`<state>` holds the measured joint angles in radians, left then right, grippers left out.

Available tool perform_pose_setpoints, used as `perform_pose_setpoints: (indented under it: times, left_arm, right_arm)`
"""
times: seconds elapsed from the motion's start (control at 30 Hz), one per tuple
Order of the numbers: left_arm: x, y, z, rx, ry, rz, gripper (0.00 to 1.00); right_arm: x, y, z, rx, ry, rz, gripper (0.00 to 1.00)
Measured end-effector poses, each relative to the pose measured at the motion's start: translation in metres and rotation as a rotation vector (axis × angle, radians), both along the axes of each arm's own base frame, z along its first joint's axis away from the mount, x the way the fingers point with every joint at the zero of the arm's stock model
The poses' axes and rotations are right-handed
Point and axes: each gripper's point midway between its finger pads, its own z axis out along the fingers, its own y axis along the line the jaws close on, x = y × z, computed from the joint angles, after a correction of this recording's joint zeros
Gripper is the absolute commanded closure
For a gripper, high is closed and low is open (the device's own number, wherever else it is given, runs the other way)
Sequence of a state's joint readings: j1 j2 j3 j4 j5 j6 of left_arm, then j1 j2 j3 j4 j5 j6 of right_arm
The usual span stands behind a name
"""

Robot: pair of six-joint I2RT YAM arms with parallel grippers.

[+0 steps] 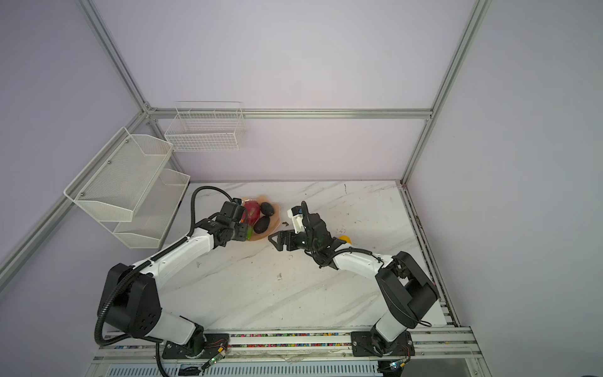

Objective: Arrange fruit in a fruit bowl
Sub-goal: Place the fruit in the fruit bowl.

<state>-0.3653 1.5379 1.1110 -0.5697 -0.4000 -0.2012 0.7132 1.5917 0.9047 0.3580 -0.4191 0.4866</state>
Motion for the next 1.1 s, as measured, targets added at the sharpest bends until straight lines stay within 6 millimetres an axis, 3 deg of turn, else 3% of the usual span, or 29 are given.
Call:
perform_pose_setpoints:
  times: [0.2,0.5,0.73,1.1]
  left_arm:
    - [0.018,0.007,-0.025,0.021,0.074,0.029,0.47]
    - [0.044,0.011,-0.024,0.022,0.056,0.051,0.45]
    - [0.046,0.017,-0.038,0.032,0.085,0.067,0.38]
    - [0.046,0.018,-0.038,0.032,0.084,0.069,0.22]
  right_arm:
    - [0.003,0.000,0.003,0.015,-0.015,-0.011,0.03]
    - [0.004,-0.002,0.002,0.010,-0.017,-0.023,0.03]
    - [0.006,-0.003,0.001,0.006,-0.018,-0.032,0.03]
    - [0.005,-0.004,0.006,0.012,-0.028,-0.038,0.03]
